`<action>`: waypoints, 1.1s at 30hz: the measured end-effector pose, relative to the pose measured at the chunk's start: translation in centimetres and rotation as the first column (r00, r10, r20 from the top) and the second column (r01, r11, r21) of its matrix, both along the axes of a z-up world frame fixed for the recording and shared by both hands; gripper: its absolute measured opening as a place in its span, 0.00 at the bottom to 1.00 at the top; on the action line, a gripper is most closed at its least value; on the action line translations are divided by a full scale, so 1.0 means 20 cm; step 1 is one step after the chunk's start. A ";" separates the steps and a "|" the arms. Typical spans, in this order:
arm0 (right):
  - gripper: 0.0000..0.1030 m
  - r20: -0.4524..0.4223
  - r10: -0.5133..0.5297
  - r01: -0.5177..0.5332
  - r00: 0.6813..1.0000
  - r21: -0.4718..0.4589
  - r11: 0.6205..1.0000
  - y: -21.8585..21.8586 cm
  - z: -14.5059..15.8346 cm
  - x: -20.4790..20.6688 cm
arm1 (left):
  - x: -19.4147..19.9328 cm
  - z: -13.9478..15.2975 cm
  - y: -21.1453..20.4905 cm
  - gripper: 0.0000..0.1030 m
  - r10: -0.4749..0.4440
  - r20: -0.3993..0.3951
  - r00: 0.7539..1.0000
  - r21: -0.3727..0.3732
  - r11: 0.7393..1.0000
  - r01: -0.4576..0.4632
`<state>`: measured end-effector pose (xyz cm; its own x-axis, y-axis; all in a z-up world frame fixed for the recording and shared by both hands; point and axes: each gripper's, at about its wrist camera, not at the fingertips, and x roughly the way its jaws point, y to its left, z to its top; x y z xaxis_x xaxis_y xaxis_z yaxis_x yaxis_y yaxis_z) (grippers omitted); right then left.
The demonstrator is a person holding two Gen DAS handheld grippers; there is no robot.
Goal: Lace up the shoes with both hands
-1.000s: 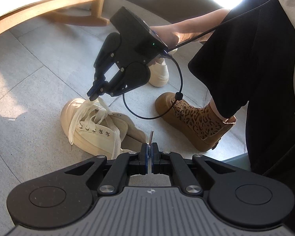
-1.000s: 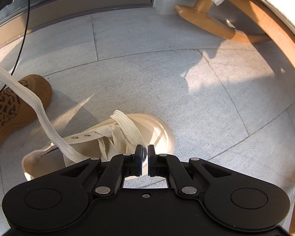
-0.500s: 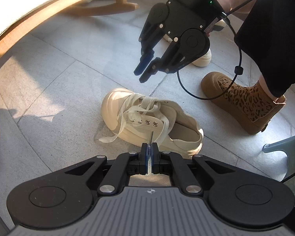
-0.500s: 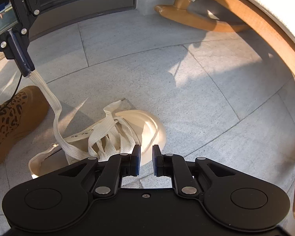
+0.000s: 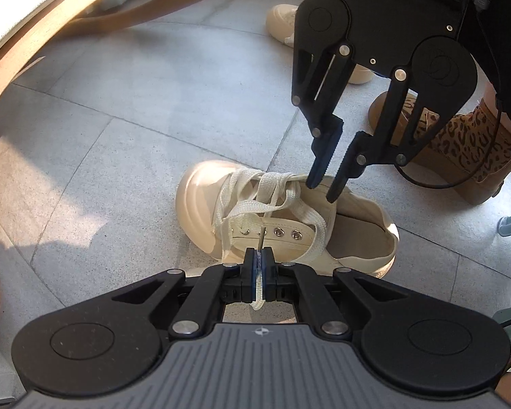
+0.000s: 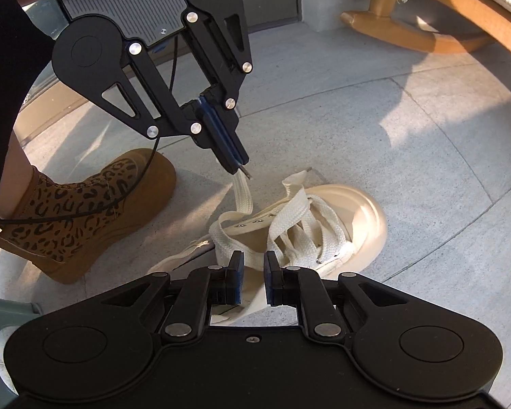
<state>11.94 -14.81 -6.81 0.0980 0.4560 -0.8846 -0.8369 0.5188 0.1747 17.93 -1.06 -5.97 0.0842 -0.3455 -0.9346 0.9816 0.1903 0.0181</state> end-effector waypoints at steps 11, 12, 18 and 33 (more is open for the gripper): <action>0.08 0.008 0.084 -0.083 0.996 -0.056 0.995 0.14 -0.15 -0.05 | 0.04 0.05 0.05 0.02 0.049 0.033 0.998 0.005 0.999 -0.050; 0.08 0.024 0.070 -0.068 0.997 -0.053 0.996 0.14 -0.15 -0.05 | 0.04 0.06 0.05 0.02 0.050 0.036 0.998 0.008 0.999 -0.050; 0.08 0.168 -0.071 0.073 0.983 -0.007 0.997 0.08 -0.05 0.01 | 0.04 0.05 0.08 0.02 0.064 0.031 0.997 0.031 0.997 -0.065; 0.08 0.151 -0.085 0.091 0.985 -0.029 0.995 0.07 -0.02 0.10 | -0.09 -0.10 -0.10 0.02 -0.155 0.040 0.987 0.074 0.986 0.152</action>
